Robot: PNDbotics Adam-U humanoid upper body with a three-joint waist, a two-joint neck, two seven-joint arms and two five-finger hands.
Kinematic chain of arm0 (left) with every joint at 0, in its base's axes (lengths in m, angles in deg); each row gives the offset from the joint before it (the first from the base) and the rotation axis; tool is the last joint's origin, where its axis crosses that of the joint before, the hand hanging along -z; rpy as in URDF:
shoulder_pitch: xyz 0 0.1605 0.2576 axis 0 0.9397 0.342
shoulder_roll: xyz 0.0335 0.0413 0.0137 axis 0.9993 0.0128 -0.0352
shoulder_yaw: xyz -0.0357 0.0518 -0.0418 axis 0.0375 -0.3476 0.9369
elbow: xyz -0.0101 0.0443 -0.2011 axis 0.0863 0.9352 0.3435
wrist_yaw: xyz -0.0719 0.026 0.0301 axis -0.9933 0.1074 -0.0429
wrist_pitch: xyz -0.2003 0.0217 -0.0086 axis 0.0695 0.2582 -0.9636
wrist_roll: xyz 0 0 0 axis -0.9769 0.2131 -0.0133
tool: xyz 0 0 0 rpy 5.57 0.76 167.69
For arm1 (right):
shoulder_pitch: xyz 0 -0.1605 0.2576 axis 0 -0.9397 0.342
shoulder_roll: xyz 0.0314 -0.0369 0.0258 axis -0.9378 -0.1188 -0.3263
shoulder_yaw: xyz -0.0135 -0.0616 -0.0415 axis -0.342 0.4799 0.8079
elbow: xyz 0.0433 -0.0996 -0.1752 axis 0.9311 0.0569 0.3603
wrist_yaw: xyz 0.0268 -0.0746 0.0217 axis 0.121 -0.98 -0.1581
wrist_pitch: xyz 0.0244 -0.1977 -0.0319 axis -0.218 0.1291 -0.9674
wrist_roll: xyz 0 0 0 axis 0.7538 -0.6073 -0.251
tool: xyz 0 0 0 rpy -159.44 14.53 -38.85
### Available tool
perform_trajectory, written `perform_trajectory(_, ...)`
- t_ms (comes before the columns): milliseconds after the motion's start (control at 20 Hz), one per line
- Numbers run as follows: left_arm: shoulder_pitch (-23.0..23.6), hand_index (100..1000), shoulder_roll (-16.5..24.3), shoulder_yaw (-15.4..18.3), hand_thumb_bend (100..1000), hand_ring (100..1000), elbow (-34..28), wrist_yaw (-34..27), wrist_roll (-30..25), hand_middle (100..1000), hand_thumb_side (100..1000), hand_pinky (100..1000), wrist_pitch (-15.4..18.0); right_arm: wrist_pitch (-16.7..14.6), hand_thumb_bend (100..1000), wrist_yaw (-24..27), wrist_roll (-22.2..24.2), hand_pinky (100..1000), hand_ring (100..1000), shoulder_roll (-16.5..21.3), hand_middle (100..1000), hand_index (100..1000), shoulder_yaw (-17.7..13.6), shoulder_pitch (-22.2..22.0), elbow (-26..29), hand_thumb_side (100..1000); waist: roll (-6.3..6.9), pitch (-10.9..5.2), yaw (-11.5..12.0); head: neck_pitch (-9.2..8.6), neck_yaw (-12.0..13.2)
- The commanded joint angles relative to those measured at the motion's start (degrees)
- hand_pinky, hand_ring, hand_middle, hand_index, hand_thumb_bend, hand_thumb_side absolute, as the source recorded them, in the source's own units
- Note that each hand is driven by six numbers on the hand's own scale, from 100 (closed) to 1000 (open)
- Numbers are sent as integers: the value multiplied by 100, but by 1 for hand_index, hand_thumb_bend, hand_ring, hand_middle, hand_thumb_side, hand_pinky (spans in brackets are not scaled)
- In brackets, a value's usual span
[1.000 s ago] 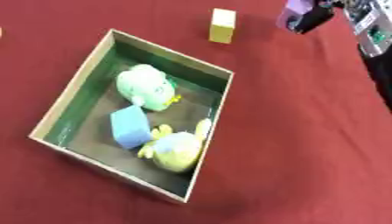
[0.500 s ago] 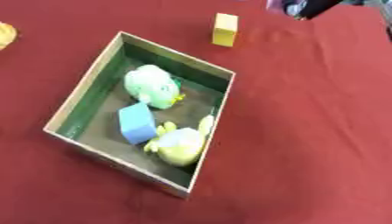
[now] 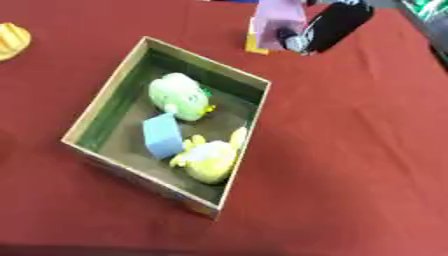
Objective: Pick up objects on the table and place them in the box.
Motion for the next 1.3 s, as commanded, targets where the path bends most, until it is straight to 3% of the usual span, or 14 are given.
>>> perform_trajectory(50,-79,847,145,9,100,651,-90,21,-22,689,587,800,12,-7,100,3,164,778,815,-147,690,802,240,214,39,298,42,-140,25,59,-36)
perform_trajectory(250,-112,847,130,-10,100,652,-90,18,-37,689,587,800,20,-113,100,-128,173,792,830,-421,710,814,515,387,-56,316,46,-177,83,100,-65)
perform_trajectory(500,-164,847,121,-34,100,651,-90,-3,-68,689,588,800,25,-395,100,-489,174,808,854,-817,736,830,850,660,-659,348,22,-161,134,111,-190)
perform_trajectory(750,-203,847,109,-45,100,651,-90,-23,-89,689,589,800,32,-743,100,-672,174,814,863,-1101,745,836,1000,800,-1250,358,-10,-126,179,111,-267)
perform_trajectory(1050,-216,847,100,-46,100,650,-90,-37,-102,689,594,800,36,-1118,100,-696,174,845,906,-1240,793,885,1106,812,-1563,353,-22,-83,224,111,-285)
perform_trajectory(1200,-214,847,99,-42,100,650,-90,-40,-100,689,590,800,39,-1391,104,-671,174,894,965,-1217,848,928,1114,764,-1619,418,-25,-63,234,111,-263)
perform_trajectory(1300,-214,847,98,-39,100,650,-90,-42,-99,689,591,800,37,-1614,153,-631,174,925,1000,-1182,892,956,1116,722,-1637,540,-32,-53,235,111,-240)
